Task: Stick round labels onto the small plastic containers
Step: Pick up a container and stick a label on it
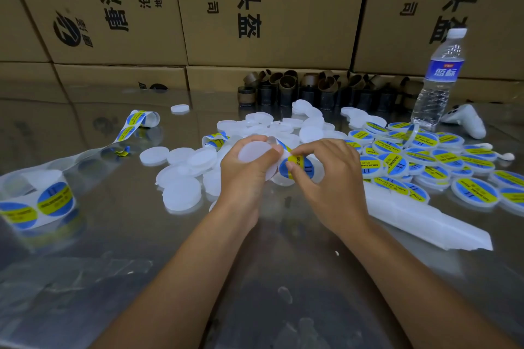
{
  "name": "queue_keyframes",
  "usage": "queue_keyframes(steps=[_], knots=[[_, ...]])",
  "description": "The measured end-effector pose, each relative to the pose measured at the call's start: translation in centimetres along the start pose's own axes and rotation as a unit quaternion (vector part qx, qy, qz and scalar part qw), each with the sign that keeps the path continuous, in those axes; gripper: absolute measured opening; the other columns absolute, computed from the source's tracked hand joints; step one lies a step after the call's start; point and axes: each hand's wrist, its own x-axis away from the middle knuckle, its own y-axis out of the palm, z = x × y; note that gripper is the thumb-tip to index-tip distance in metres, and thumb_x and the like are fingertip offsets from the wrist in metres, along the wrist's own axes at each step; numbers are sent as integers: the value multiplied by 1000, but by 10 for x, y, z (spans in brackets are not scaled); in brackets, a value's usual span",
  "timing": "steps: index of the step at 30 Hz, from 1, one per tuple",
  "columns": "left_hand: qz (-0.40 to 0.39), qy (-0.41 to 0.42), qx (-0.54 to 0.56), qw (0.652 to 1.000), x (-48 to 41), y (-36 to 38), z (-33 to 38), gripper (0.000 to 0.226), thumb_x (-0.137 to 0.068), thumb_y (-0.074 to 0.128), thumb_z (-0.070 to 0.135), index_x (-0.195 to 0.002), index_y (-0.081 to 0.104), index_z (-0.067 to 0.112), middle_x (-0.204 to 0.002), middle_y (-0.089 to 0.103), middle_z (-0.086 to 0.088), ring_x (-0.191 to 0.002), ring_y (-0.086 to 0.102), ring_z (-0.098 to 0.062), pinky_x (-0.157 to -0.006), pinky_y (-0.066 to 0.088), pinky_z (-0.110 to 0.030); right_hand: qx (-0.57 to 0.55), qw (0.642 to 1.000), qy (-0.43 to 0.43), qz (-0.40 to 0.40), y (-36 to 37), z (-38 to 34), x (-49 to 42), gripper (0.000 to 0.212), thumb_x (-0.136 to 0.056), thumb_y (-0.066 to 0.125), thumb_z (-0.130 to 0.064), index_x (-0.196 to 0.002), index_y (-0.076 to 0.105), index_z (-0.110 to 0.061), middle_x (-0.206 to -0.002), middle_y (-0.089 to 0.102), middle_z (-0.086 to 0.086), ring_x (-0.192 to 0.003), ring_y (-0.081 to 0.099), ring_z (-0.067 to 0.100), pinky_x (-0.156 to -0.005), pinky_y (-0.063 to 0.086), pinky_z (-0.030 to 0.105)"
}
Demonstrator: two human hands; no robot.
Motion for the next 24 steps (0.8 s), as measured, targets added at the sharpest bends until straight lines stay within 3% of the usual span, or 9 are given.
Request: queue_keyframes(steps=[4, 10, 12, 15, 17, 21, 24], knots=[[33, 0, -25, 999, -1, 1, -1, 22, -73, 77, 7, -78, 66, 25, -81, 65, 5, -82, 62, -18, -83, 54, -37, 10, 999, 5, -34, 0, 1, 0, 3, -77, 68, -12, -77, 66, -13, -79, 65, -3, -83, 57, 25, -83, 35, 36], [75, 3, -54, 996, -3, -1, -2, 23, -73, 77, 9, -74, 63, 27, -60, 62, 16, -60, 59, -3, -63, 52, -21, -9, 998, 8, -59, 1, -1, 0, 2, -74, 62, -13, -75, 62, -14, -82, 62, -4, -84, 55, 21, -80, 32, 29], [88, 3, -52, 995, -3, -1, 0, 25, -74, 77, 9, -73, 62, 28, -63, 62, 14, -56, 58, -2, -56, 50, -16, -18, 998, 10, -54, 1, -2, 1, 3, -71, 60, -12, -73, 60, -14, -81, 60, -5, -84, 54, 20, -80, 31, 28], [99, 2, -50, 994, -2, -1, 2, 27, -75, 76, 7, -73, 58, 28, -53, 61, 15, -44, 55, 3, -45, 45, -9, -73, 996, 33, -43, 1, -5, -1, 4, -68, 58, -9, -70, 57, -13, -80, 57, -3, -83, 54, 21, -81, 37, 32], [99, -7, -45, 994, -1, -2, 2, 25, -75, 76, 7, -75, 60, 26, -59, 62, 11, -47, 56, -2, -51, 49, -13, -132, 989, 66, -29, 0, -7, -2, 6, -66, 55, -8, -67, 54, -14, -79, 54, 0, -82, 53, 19, -79, 40, 29], [101, -11, -48, 994, 0, -2, 1, 24, -74, 77, 6, -77, 60, 23, -68, 61, 0, -48, 52, -9, -57, 49, -22, -206, 971, 122, 14, -3, -10, -7, 8, -67, 50, -7, -66, 50, -15, -80, 52, 1, -80, 49, 4, -75, 34, 9], [101, -7, -54, 993, -1, -2, 0, 25, -73, 76, 5, -77, 60, 24, -69, 61, 1, -50, 53, -10, -56, 49, -22, -258, 950, 174, 27, -5, -11, -9, 10, -68, 50, -10, -65, 50, -20, -81, 52, -3, -80, 49, -1, -78, 36, 11]])
